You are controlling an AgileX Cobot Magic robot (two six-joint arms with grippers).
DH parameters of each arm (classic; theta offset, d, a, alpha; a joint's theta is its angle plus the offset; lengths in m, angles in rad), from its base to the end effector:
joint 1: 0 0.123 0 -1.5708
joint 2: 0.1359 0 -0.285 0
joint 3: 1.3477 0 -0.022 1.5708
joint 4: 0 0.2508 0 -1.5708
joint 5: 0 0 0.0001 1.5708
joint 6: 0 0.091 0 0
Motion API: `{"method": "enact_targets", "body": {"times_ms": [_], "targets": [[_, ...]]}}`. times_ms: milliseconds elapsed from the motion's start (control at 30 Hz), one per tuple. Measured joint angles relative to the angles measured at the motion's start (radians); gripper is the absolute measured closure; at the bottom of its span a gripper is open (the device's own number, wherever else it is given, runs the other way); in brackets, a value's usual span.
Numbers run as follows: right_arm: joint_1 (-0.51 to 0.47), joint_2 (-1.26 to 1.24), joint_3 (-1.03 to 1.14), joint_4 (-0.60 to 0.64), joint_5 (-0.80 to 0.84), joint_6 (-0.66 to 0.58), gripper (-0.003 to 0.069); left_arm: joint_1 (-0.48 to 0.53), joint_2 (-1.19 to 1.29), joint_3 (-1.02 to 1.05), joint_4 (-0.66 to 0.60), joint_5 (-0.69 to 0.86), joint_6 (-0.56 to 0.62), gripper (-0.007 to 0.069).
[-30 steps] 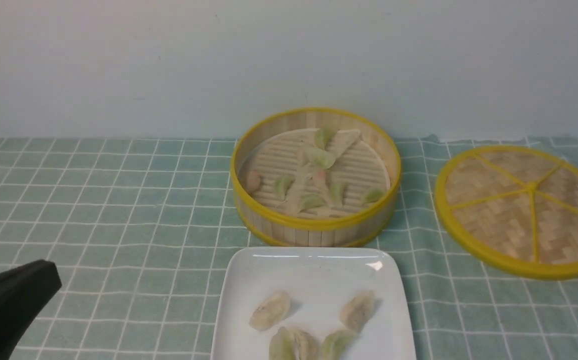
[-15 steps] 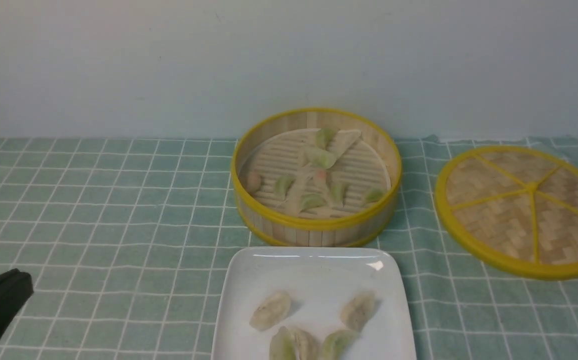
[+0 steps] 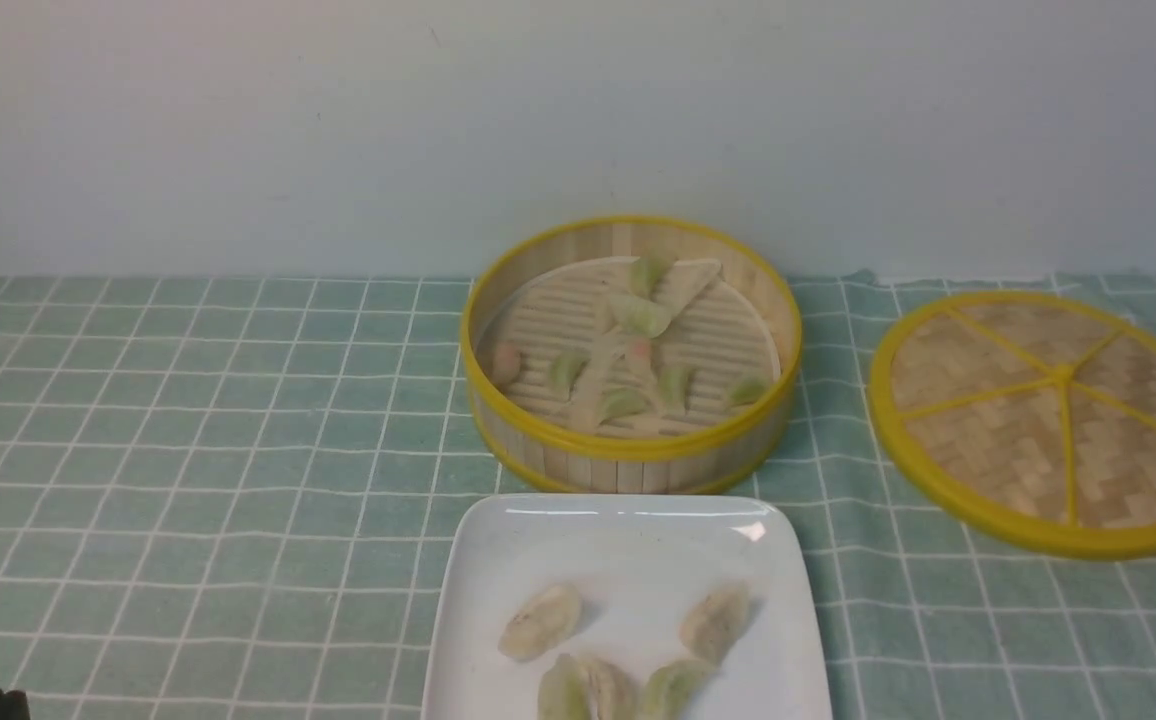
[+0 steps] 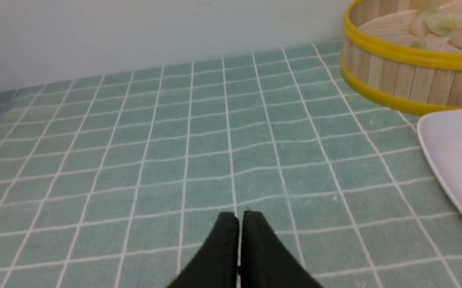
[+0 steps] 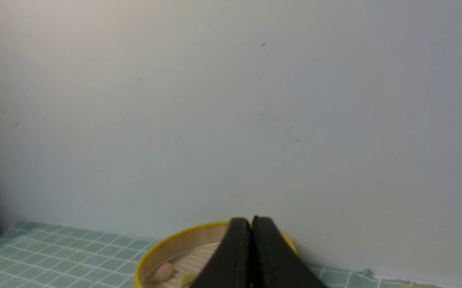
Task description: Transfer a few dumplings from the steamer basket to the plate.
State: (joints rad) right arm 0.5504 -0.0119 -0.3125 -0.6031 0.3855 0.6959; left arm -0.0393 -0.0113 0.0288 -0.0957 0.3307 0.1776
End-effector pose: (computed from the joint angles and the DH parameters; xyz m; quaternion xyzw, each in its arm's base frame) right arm 0.0330 -0.0026 0.2866 -0.0633 0.6727 0.1758 0.7159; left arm 0.0536 -0.0049 0.1744 0.0595 0.7904 0.0023 0.6097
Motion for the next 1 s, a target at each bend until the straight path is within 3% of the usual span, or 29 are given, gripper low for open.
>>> {"method": "enact_targets", "body": {"times_ms": [833, 900, 1000], "targets": [[0.0, 0.0, 0.0, -0.001, 0.0, 0.0, 0.0672, 0.0, 0.0, 0.0, 0.0, 0.039, 0.0, 0.0631], [0.0, 0.0, 0.0, 0.02, 0.0, -0.012, 0.0672, 0.0, 0.0, 0.0, 0.0, 0.039, -0.001, 0.0631], [0.0, 0.0, 0.0, 0.243, 0.001, -0.189, 0.0672, 0.0, 0.0, 0.0, 0.0, 0.039, -0.001, 0.0631]]}}
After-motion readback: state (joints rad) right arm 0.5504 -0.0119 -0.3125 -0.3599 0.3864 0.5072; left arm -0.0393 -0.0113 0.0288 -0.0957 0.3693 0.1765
